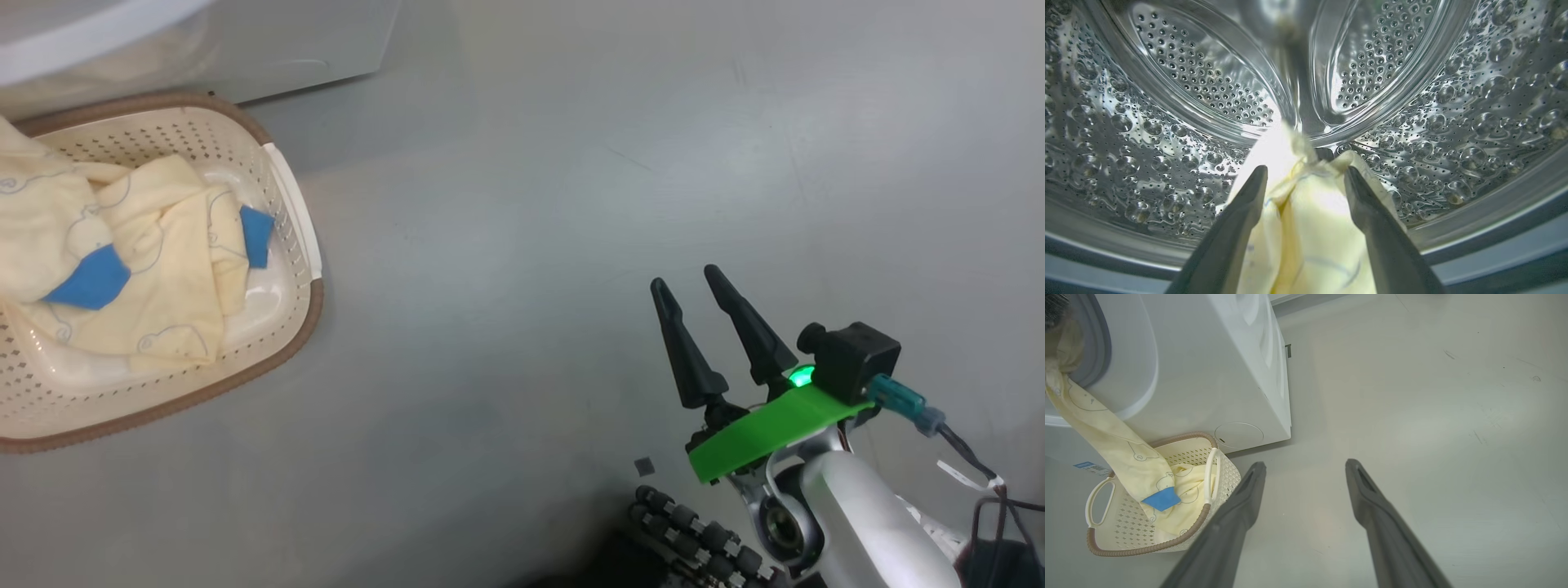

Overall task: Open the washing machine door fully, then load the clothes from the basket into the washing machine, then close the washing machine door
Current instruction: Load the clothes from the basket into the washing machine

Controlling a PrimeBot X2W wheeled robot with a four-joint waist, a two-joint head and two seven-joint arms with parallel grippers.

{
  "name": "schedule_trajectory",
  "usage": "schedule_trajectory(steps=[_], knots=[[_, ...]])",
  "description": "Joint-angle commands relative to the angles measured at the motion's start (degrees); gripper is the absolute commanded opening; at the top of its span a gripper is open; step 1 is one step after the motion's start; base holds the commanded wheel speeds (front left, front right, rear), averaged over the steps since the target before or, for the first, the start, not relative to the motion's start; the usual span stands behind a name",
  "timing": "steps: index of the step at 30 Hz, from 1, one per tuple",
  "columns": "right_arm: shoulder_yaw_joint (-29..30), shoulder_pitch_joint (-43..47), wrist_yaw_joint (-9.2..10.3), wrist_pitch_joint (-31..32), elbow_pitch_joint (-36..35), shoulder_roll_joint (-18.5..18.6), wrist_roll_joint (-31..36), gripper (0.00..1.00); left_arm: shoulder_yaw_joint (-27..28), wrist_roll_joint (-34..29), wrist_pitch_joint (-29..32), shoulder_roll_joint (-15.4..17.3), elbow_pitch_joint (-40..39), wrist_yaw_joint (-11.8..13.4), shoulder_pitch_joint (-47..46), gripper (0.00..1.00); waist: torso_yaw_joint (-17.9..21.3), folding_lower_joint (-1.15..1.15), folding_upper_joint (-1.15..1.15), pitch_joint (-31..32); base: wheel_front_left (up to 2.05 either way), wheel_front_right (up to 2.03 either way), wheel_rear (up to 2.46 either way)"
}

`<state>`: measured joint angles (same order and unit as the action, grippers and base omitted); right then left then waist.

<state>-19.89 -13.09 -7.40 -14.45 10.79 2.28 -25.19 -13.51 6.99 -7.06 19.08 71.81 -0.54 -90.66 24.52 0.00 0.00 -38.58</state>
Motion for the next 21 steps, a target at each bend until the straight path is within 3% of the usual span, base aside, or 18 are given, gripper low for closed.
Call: schedule_trajectory(steps=[1, 21], knots=[[-0.7, 1.8, -0.09, -0.5, -1.0, 0.6, -0.2, 1.00, 0.1, 0.1, 0.3, 1.7, -1.2, -0.1, -2.1, 1.00, -0.1, 0.00, 0.00, 0.2, 0.00, 0.00, 0.00], [0.6, 1.9, -0.09, -0.5, -0.3, 0.6, 0.9, 1.00, 1.3, 4.8, 0.9, -2.2, 0.9, -0.4, 1.9, 1.00, -2.7, 0.00, 0.00, 4.3, 0.00, 0.00, 0.00]])
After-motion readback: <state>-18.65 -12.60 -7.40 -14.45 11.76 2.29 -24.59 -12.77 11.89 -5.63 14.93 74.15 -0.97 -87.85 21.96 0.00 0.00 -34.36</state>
